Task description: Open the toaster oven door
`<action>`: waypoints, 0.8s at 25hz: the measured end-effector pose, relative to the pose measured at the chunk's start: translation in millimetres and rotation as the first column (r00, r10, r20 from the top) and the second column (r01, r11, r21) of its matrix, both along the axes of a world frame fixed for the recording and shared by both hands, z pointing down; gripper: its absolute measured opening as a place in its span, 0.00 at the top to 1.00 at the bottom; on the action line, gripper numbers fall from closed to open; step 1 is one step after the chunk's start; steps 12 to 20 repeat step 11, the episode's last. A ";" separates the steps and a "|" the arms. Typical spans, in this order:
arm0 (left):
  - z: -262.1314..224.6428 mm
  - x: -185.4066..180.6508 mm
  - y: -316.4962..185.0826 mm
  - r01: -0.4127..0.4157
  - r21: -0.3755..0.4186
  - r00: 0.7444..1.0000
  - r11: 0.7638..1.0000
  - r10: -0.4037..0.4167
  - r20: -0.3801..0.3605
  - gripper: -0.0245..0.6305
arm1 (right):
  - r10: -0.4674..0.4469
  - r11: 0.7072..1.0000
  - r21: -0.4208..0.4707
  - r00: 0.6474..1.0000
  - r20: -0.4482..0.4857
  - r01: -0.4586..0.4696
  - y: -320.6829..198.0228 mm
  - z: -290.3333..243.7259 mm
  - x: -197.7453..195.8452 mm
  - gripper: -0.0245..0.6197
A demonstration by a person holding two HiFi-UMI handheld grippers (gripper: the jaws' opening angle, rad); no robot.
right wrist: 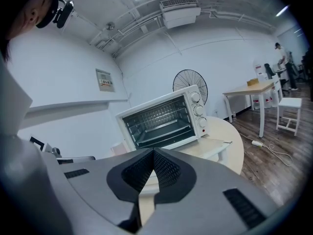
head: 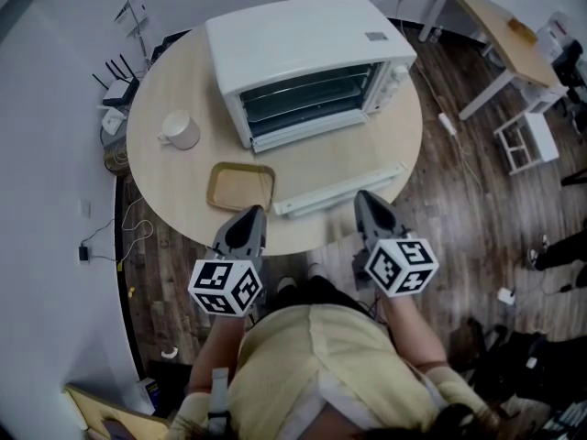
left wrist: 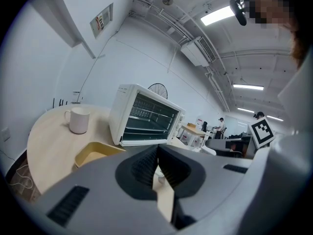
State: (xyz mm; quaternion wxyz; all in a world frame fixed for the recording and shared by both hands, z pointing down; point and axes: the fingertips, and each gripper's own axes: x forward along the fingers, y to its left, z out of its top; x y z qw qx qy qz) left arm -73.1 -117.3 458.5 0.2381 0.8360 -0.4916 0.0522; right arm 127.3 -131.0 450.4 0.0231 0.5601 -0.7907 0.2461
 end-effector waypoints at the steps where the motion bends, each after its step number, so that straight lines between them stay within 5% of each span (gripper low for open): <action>1: 0.3 0.0 0.0 -0.001 -0.002 1.000 1.000 0.001 0.001 0.96 | 0.000 1.000 -0.001 1.000 0.001 0.000 -0.1 0.3 -0.1 0.96; 20: -0.4 3.9 0.5 -0.018 0.002 1.000 1.000 0.018 -0.021 0.96 | 0.001 1.000 -0.022 0.998 0.056 0.000 -1.6 0.7 -2.7 0.96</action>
